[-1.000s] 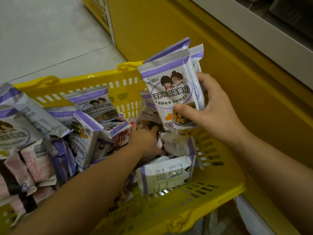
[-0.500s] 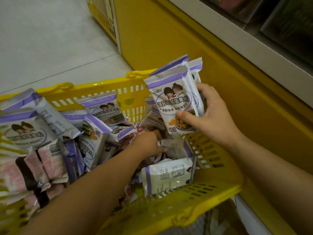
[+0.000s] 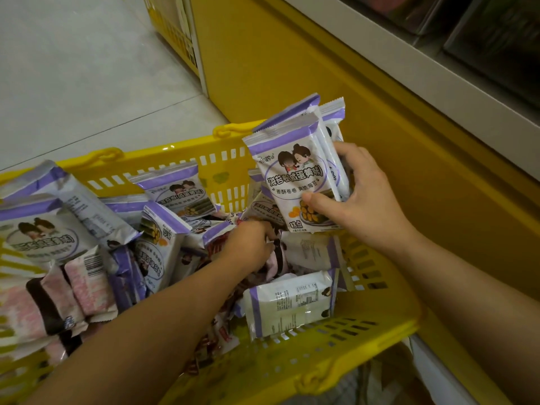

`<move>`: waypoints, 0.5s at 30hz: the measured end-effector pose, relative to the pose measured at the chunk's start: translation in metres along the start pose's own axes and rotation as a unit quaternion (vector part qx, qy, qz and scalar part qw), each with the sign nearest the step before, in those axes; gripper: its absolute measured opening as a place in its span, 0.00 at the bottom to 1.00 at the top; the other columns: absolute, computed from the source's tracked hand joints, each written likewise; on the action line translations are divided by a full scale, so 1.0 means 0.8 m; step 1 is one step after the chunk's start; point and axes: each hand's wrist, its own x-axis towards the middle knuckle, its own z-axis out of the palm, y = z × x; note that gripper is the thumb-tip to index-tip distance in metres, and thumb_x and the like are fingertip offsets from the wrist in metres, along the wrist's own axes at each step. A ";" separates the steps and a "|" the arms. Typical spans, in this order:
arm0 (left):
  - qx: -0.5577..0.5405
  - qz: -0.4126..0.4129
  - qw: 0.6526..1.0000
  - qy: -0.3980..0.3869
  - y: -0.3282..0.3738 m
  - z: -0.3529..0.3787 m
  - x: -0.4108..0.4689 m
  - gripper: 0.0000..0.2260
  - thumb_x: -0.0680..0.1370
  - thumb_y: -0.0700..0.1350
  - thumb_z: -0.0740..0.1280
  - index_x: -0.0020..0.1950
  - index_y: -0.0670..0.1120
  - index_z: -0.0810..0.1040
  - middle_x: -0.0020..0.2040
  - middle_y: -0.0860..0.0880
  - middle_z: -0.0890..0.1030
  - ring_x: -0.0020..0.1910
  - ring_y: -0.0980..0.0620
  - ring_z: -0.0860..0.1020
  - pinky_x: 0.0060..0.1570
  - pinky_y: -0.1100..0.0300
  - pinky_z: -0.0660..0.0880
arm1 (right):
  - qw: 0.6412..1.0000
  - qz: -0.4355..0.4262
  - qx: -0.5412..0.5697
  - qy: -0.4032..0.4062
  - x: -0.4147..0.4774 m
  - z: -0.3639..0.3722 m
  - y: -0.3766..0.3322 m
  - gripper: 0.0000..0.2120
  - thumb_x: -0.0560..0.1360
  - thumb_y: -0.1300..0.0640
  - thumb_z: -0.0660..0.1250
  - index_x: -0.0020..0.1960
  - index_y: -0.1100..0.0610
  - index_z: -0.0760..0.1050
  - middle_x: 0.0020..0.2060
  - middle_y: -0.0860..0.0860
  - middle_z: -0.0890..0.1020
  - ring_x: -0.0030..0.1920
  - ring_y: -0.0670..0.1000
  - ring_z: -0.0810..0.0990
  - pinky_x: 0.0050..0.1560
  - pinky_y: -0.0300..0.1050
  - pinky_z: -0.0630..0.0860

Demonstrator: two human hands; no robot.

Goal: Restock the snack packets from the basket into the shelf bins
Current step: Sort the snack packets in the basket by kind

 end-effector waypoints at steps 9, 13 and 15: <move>-0.109 0.060 0.978 0.166 0.007 -0.096 -0.076 0.06 0.77 0.43 0.68 0.47 0.54 0.74 0.46 0.57 0.72 0.41 0.63 0.71 0.38 0.73 0.64 | 1.000 0.020 0.000 0.011 -0.004 0.001 -0.004 0.32 0.65 0.48 0.76 0.66 0.45 0.69 0.55 0.45 0.72 0.53 0.39 0.74 0.51 0.33 0.70; -0.120 0.059 0.969 0.208 -0.007 -0.148 -0.129 0.06 0.78 0.42 0.66 0.47 0.53 0.73 0.36 0.58 0.73 0.33 0.68 0.74 0.30 0.74 0.67 | 0.999 0.029 0.004 0.030 -0.015 0.000 -0.015 0.31 0.66 0.51 0.77 0.66 0.47 0.70 0.55 0.49 0.73 0.54 0.47 0.75 0.57 0.48 0.76; -0.142 0.034 0.968 0.205 -0.019 -0.171 -0.155 0.06 0.79 0.42 0.65 0.47 0.53 0.73 0.33 0.54 0.78 0.28 0.63 0.77 0.27 0.71 0.68 | 0.999 0.021 -0.001 0.030 -0.022 0.000 -0.023 0.31 0.66 0.52 0.77 0.66 0.47 0.69 0.55 0.49 0.72 0.54 0.49 0.75 0.57 0.49 0.76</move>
